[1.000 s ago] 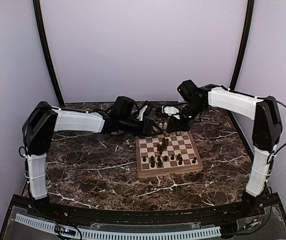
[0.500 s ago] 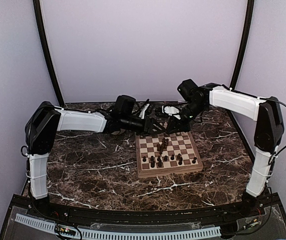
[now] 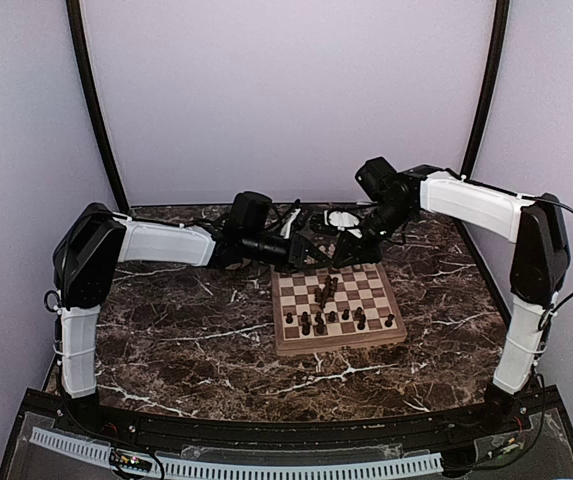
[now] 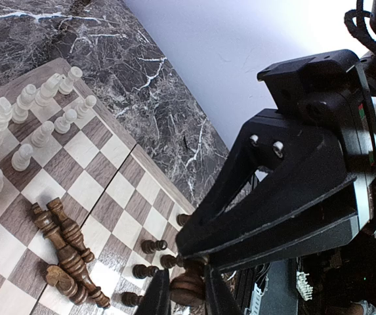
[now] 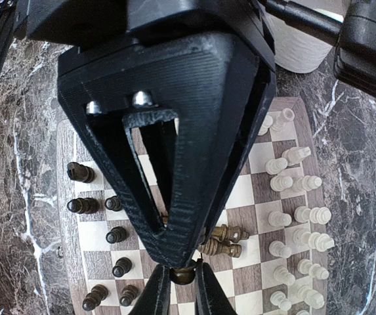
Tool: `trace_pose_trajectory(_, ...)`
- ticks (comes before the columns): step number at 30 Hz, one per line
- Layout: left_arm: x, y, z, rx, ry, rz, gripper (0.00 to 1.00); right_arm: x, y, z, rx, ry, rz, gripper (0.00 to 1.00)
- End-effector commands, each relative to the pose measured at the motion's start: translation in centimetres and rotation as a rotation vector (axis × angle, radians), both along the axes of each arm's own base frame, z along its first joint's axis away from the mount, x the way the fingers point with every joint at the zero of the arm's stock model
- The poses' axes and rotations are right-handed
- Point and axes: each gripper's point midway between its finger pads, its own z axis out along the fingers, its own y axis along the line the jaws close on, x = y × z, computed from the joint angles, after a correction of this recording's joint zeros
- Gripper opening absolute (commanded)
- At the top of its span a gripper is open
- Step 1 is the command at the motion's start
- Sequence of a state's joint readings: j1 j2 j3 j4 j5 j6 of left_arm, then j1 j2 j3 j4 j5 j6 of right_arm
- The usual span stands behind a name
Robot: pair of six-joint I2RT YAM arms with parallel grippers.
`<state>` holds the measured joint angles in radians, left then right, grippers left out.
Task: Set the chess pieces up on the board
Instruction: Pass from the right arm to the left
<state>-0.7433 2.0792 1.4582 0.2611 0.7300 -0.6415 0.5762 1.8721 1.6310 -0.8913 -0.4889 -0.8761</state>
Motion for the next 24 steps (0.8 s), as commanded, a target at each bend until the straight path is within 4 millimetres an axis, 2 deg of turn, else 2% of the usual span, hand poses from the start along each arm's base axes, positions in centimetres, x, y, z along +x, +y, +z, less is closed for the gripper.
trace_pose_trajectory(1, 0.1, -0.4, 2.3, -0.064, -0.048, -0.032, 0.11, -0.2, 0.7, 2.7, 0.045, -0.037, 0.004, 0.17)
trace_pose_trajectory(4, 0.1, -0.3, 2.7, -0.076, -0.067, -0.026, 0.10, 0.3, 0.4, 3.7, 0.078, -0.029, -0.034, 0.27)
trace_pose_trajectory(7, 0.3, 0.0, 4.4, -0.118, -0.125, -0.001, 0.10, 1.5, -0.4, 6.5, 0.216, 0.023, -0.095, 0.38)
trace_pose_trajectory(11, 0.5, 0.3, 6.5, -0.182, -0.190, 0.031, 0.09, 3.9, -2.1, 10.5, 0.494, 0.186, -0.227, 0.44)
trace_pose_trajectory(13, 0.6, 0.5, 7.4, -0.218, -0.219, 0.050, 0.09, 4.8, -2.7, 11.1, 0.602, 0.316, -0.318, 0.45)
trace_pose_trajectory(16, 0.9, 0.6, 8.8, -0.266, -0.256, 0.078, 0.09, 4.9, -2.8, 11.0, 0.690, 0.460, -0.365, 0.46)
trace_pose_trajectory(20, 1.4, 0.6, 9.6, -0.286, -0.282, 0.103, 0.09, 4.3, -2.3, 10.7, 0.767, 0.663, -0.389, 0.50)
trace_pose_trajectory(24, 1.8, 0.7, 9.8, -0.289, -0.291, 0.121, 0.09, 4.1, -1.7, 10.8, 0.807, 0.748, -0.384, 0.53)
